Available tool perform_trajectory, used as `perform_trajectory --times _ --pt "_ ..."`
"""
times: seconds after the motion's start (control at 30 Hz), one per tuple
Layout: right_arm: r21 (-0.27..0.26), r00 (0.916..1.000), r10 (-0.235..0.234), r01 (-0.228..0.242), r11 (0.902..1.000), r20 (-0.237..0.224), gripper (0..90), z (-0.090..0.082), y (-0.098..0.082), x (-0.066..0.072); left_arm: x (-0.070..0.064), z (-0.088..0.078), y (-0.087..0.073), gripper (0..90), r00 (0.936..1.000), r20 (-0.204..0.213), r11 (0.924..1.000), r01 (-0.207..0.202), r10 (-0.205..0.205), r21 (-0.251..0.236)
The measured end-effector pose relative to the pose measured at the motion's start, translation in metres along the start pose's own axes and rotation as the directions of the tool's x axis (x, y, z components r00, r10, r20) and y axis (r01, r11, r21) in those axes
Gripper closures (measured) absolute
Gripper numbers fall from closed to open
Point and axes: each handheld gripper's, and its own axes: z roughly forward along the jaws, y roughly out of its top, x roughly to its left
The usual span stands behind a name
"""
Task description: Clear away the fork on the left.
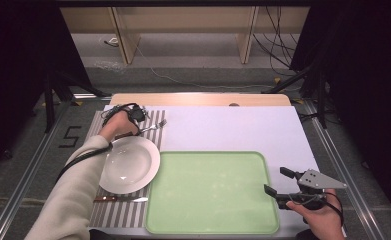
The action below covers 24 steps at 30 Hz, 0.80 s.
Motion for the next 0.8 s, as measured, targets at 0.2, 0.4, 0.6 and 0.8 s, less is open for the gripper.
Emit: perform_trajectory --times 0.2,0.4,0.6,0.8 --pt "0.001 1.0 0.0 0.0 1.0 0.0 16.4 -0.0003 0.0 -0.0004 -0.0002 0.0 0.0005 76.5 0.9996 0.003 0.9996 -0.029 0.029 0.003" --pt "0.001 1.0 0.001 -0.001 1.0 0.0 16.4 -0.0004 -0.0001 -0.0005 0.0 0.0 0.0001 76.9 0.9995 0.008 0.9996 -0.03 0.03 0.0" --pt "0.001 1.0 0.0 0.0 1.0 0.001 16.3 -0.0003 -0.0001 -0.0006 0.0001 -0.0002 -0.0007 77.0 0.9997 0.007 0.9997 -0.024 0.024 -0.004" --pt "0.002 1.0 0.001 -0.001 1.0 0.001 16.3 -0.0004 -0.0001 -0.0007 0.0002 -0.0001 -0.0002 77.0 0.9998 0.007 0.9998 -0.021 0.021 0.0"
